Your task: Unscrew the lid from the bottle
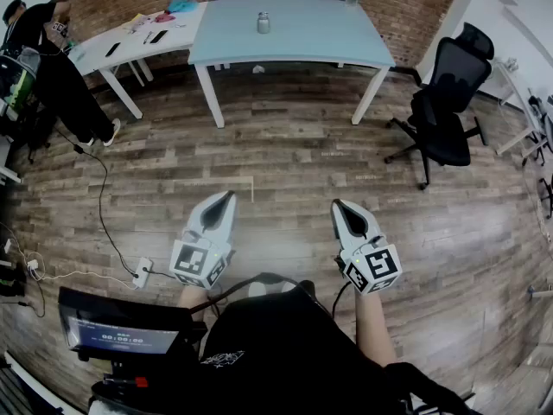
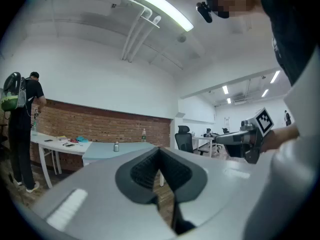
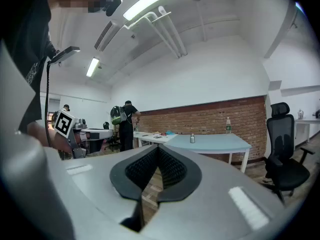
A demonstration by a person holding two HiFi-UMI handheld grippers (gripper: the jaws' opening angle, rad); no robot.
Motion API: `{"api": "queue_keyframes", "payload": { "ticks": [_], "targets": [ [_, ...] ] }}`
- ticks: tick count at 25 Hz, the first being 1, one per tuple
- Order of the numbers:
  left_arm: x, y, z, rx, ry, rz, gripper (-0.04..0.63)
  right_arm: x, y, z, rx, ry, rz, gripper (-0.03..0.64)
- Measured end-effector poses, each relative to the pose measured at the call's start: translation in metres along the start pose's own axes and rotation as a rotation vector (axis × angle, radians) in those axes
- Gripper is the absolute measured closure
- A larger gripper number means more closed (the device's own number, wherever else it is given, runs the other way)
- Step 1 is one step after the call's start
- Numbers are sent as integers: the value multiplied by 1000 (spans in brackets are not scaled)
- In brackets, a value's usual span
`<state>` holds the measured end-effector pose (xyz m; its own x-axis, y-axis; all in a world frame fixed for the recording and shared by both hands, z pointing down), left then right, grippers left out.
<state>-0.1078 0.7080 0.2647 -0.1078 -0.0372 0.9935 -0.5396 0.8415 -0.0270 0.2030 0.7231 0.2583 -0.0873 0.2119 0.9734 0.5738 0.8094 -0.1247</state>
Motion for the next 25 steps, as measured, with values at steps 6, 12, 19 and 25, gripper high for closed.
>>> {"api": "queue_keyframes", "payload": {
  "ticks": [6, 12, 19, 25],
  "targets": [
    [-5, -5, -1, 4, -2, -5, 595, -3, 0, -4, 1, 3, 2, 617],
    [-9, -10, -3, 4, 3, -1, 597, -8, 1, -8, -19, -16, 0, 615],
    [-13, -11, -10, 3, 34, 5, 595, -13, 7, -11, -38, -23, 0, 614],
    [-11, -8, -32, 2, 22, 6, 596, -3, 24, -21, -60, -17, -1, 614]
  ]
}}
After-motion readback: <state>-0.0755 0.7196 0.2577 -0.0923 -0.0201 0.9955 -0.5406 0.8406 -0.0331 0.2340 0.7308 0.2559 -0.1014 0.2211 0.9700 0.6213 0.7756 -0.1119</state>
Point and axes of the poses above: the fingertips, and each gripper's own axes: y backward along the fingers, z to its left, x out of its underside, the point moved 9 cm from there along y, backward along the fingers, and after that the axes turned 8 degrees about -y, right-handed, at the moved point
